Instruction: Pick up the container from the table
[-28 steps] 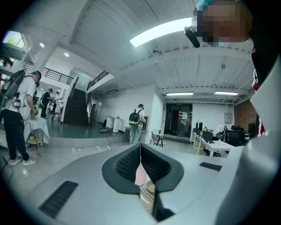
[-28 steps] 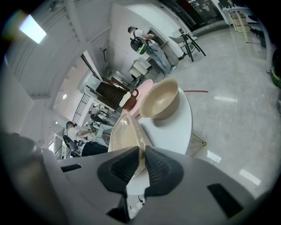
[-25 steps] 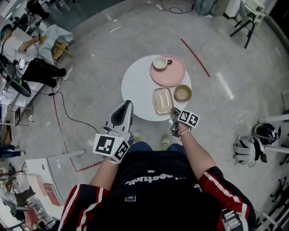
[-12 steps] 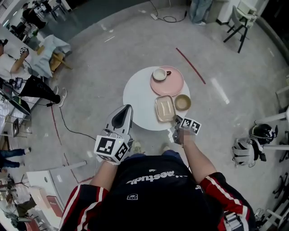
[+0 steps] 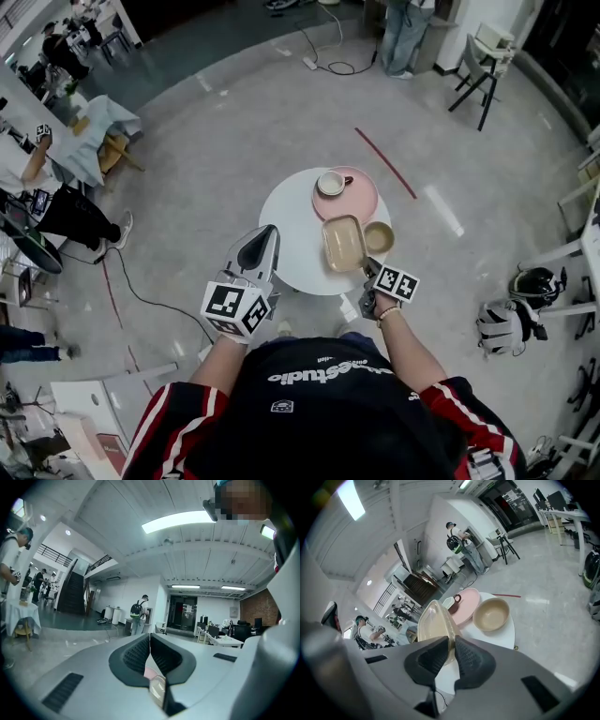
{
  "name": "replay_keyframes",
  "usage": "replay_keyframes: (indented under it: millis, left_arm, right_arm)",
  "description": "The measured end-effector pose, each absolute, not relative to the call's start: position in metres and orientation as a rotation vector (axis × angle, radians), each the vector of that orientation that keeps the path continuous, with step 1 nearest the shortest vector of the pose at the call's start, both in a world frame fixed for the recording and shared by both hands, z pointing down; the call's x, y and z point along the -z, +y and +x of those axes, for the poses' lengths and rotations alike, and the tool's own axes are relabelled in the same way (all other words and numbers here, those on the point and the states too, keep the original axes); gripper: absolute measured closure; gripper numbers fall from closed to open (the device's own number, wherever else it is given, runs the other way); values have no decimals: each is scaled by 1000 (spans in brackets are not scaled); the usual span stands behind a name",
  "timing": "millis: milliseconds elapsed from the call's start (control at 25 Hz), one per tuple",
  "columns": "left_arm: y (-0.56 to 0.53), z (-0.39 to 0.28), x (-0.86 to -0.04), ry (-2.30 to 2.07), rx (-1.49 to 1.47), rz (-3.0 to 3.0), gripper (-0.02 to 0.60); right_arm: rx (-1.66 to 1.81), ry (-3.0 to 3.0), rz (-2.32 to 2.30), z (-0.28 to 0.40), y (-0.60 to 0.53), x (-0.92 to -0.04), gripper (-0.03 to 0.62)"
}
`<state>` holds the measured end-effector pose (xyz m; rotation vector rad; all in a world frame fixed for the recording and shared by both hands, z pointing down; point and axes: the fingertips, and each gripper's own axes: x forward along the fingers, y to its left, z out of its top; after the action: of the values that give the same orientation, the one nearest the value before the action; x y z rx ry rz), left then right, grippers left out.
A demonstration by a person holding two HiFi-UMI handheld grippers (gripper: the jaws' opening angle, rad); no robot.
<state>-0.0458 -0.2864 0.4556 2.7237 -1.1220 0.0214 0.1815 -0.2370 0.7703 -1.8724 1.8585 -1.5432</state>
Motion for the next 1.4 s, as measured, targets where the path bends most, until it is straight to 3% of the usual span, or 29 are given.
replay_keyframes:
  millis: [1400]
  left_arm:
    - [-275,-53,-396,-1138,98,2825,557]
  right_arm:
    - [327,2322,-1929,141,-228,-435,539]
